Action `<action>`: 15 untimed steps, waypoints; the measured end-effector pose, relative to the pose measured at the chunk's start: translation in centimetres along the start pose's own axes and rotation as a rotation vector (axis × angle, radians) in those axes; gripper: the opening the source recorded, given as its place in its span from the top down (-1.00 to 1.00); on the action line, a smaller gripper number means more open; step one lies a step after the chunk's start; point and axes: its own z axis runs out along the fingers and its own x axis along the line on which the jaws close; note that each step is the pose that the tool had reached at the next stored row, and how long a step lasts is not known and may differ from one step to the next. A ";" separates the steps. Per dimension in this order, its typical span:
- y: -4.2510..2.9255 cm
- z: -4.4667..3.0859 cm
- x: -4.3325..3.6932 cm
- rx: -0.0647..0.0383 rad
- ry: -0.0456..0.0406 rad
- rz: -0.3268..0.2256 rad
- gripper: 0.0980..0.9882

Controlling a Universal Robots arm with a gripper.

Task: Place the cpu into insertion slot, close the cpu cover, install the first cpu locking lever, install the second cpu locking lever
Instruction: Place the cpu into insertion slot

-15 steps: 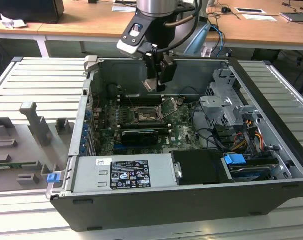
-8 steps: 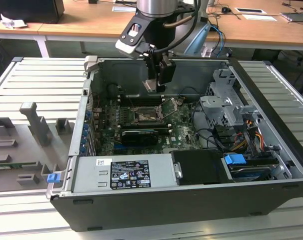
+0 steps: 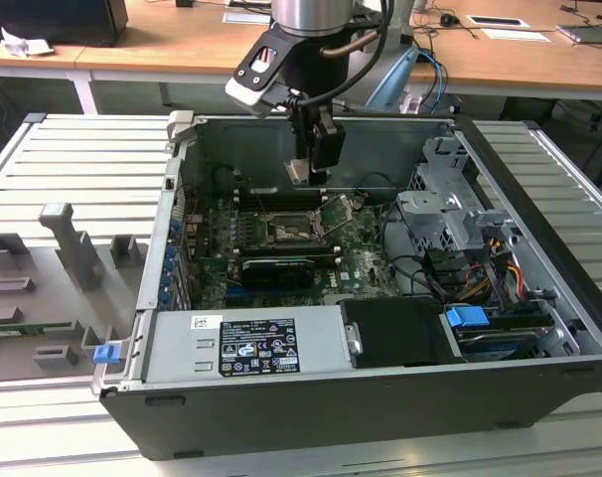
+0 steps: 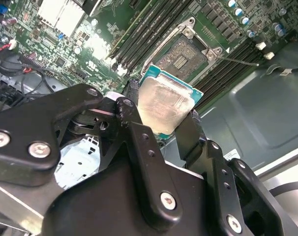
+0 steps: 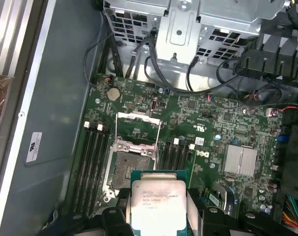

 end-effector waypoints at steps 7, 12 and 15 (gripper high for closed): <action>-0.04 0.44 -0.01 -0.001 -0.0042 0.049 0.00; -0.11 1.18 -0.03 -0.001 -0.0069 0.072 0.00; -0.13 1.40 -0.03 -0.001 -0.0114 0.116 0.00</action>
